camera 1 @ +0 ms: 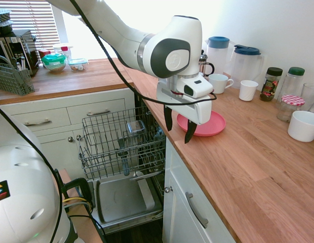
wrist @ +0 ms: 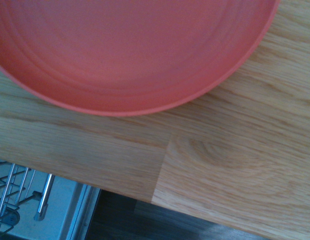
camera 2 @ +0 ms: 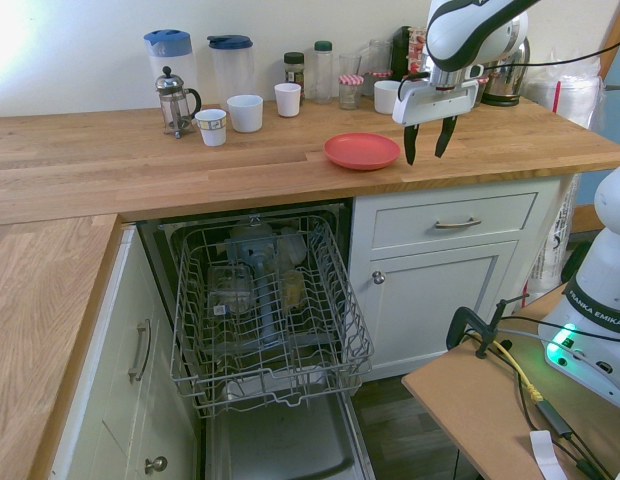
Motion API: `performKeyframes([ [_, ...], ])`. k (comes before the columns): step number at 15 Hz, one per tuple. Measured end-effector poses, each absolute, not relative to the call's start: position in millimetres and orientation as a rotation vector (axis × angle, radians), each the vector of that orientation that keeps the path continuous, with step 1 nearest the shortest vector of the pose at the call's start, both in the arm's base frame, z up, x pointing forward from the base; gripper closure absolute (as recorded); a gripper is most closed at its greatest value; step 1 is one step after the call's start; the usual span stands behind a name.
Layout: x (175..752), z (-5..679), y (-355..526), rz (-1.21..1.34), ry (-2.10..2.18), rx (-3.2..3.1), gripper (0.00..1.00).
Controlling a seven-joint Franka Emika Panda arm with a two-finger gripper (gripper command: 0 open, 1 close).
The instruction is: Put the plate in the dishwasher
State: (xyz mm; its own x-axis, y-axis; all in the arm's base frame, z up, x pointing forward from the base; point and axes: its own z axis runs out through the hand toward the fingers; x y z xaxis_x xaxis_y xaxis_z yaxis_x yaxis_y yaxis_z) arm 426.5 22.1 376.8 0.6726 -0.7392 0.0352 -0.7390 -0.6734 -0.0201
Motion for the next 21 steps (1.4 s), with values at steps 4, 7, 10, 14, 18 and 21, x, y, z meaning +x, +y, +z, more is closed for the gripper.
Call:
performKeyframes([
  [4, 430, 379, 23, -0.073, 1.284, -2.855, 0.0],
  [7, 446, 387, 25, -0.084, 1.339, -2.802, 0.0],
  [10, 473, 396, 19, -0.076, 1.44, -2.688, 0.0],
  [14, 511, 382, -3, -0.055, 1.623, -2.526, 0.0],
  [18, 541, 361, -17, -0.025, 1.731, -2.424, 0.0],
  [21, 551, 360, -31, -0.006, 1.765, -2.351, 0.0],
])
